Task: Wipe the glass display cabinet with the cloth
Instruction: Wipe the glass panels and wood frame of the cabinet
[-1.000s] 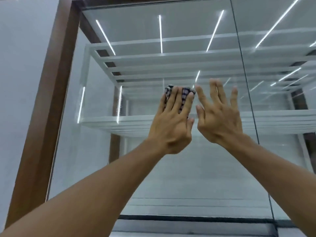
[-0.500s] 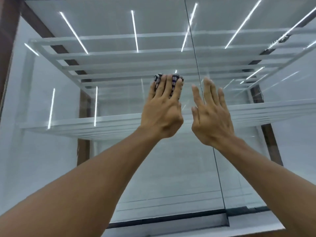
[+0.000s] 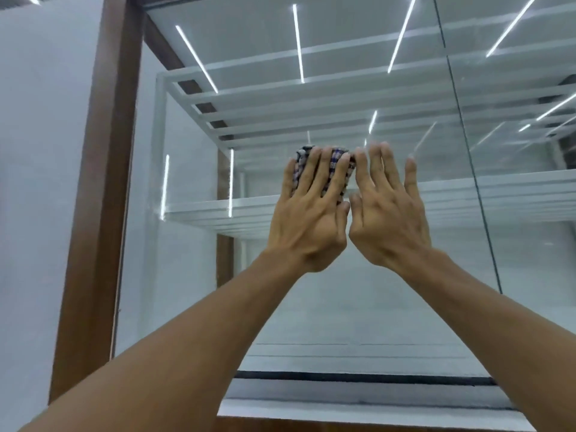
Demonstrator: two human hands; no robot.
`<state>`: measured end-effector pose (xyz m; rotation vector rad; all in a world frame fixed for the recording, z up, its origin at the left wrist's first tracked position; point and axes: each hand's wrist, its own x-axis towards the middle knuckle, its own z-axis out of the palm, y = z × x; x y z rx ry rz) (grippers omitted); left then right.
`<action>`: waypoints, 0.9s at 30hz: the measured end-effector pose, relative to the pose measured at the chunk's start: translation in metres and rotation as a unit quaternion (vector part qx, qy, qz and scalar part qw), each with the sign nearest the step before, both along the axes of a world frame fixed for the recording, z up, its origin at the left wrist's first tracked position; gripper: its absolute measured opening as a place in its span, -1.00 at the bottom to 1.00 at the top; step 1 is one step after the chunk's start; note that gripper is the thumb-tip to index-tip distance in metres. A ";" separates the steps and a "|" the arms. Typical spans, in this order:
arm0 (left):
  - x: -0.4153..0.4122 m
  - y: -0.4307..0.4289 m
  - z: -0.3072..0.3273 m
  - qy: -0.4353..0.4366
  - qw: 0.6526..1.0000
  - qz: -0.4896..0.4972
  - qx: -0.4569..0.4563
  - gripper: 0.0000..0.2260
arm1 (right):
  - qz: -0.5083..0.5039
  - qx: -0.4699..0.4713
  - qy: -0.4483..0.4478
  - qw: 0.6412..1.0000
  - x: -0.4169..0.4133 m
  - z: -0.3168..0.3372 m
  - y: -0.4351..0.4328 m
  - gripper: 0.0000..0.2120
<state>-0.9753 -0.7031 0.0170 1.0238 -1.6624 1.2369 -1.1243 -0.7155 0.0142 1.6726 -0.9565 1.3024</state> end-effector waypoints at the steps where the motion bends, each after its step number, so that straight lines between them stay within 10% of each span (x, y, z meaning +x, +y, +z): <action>1: 0.014 0.001 -0.001 0.000 1.000 0.006 0.000 -0.43 | 0.004 -0.002 0.007 1.000 0.016 0.001 0.001 -0.32; 22: 0.226 0.015 -0.053 0.214 0.977 -0.002 0.016 -0.42 | -0.004 -0.027 0.103 0.994 0.183 -0.015 0.001 -0.37; 27: 0.179 0.008 -0.077 0.089 0.996 -0.020 -0.009 -0.47 | 0.011 -0.053 0.111 0.992 0.175 -0.039 -0.003 -0.38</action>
